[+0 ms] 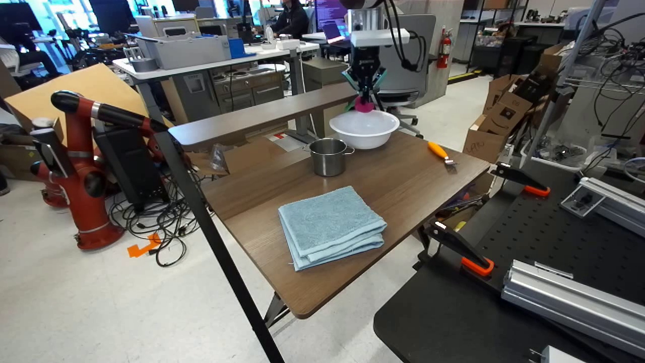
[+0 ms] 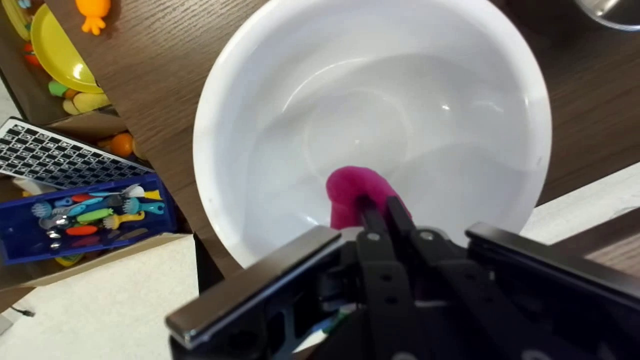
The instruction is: Remove the beetroot plushie from the white bowl and put it on the table
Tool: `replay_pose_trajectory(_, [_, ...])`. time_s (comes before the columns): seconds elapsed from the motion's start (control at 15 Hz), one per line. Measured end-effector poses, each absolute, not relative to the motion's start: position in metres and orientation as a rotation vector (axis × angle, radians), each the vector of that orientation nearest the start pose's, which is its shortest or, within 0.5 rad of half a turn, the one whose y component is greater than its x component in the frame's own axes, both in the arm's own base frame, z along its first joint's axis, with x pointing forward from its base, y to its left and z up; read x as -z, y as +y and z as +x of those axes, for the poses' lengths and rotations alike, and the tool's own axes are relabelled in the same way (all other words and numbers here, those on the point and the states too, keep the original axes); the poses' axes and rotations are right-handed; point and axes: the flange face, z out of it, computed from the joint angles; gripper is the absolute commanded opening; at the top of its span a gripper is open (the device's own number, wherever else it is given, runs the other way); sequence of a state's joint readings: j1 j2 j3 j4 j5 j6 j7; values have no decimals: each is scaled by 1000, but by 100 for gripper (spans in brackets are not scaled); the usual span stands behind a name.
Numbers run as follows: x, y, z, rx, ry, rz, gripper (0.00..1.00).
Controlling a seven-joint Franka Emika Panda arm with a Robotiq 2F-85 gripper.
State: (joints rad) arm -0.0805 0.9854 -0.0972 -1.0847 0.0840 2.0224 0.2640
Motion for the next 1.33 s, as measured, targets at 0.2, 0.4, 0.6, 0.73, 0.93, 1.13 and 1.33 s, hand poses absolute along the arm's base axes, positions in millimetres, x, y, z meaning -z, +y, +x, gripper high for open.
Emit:
replay_pose_trajectory(0.2, [-228, -95, 749, -97, 605, -3105, 1])
replay_pose_trajectory(0.4, [-233, -74, 730, -124, 489, -3146, 1])
replay_pose_trajectory(0.6, [-233, -49, 705, -138, 345, -3187, 1])
replay_pose_trajectory(0.73, [-226, -34, 682, -158, 243, -3214, 1])
replay_pose_trajectory(0.93, [-208, -16, 640, -220, 100, -3259, 1])
replay_pose_trajectory(1.13, [-186, 1, 587, -276, -76, -3307, 1])
replay_pose_trajectory(1.33, [-167, 17, 531, -305, -260, -3328, 1])
